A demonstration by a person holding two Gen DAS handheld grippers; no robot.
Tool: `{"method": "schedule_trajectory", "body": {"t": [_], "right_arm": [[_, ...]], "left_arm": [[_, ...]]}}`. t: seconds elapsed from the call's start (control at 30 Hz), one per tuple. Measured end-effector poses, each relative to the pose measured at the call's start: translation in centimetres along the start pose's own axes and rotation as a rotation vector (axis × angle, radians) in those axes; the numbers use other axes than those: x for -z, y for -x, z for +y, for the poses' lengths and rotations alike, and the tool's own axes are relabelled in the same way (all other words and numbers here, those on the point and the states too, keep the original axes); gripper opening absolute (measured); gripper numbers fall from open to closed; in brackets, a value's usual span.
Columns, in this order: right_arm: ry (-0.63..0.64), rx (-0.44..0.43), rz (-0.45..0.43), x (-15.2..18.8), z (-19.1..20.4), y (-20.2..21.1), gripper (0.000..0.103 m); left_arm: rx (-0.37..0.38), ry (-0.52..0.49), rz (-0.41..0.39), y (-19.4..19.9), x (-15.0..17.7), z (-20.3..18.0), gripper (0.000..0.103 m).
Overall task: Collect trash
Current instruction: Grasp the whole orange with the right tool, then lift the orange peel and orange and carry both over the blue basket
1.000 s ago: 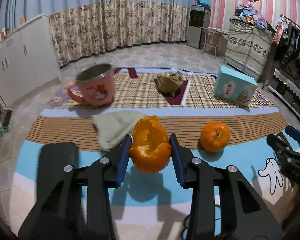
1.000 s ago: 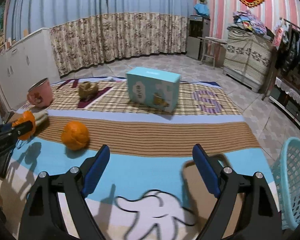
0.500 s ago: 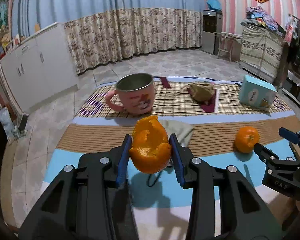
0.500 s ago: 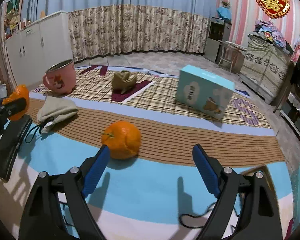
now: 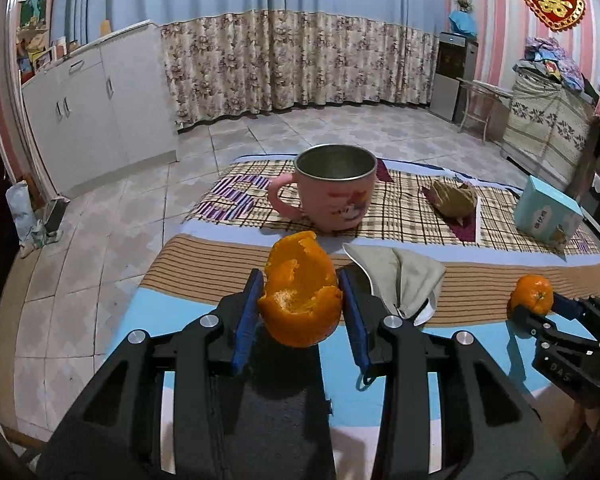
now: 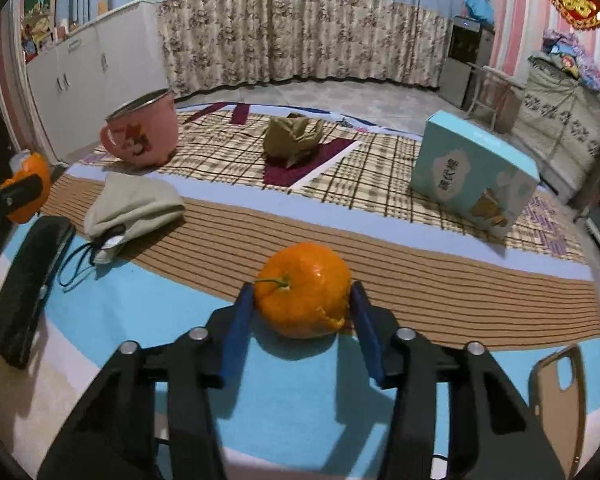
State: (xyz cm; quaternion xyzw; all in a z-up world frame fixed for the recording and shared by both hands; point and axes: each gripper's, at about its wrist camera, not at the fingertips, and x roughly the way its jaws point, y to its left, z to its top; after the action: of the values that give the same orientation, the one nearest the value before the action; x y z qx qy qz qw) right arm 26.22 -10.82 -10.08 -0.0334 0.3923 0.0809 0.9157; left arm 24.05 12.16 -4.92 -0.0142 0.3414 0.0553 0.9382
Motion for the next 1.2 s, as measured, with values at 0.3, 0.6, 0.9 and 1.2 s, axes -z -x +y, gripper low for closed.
{"method": "schedule_trajectory", "body": {"t": [0.3, 0.6, 0.9, 1.2], "right_arm": [[-0.049, 0.063, -0.135, 0.3, -4.8, 7.5, 0.042], [-0.09, 0.179, -0.212, 2.6, -13.5, 17.1, 0.042], [-0.152, 0.309, -0.213, 7.3, -22.2, 23.7, 0.042], [-0.266, 0.362, -0.226, 11.4, -28.7, 27.5, 0.042]], "left_arm": [[0.017, -0.068, -0.041, 1.6, -0.5, -2.8, 0.038], [0.093, -0.181, -0.08, 5.4, 0.5, -9.8, 0.038], [0.235, -0.267, -0.088, 10.1, 2.8, -19.3, 0.038], [0.357, -0.215, -0.058, 12.9, 2.9, -25.2, 0.038]]}}
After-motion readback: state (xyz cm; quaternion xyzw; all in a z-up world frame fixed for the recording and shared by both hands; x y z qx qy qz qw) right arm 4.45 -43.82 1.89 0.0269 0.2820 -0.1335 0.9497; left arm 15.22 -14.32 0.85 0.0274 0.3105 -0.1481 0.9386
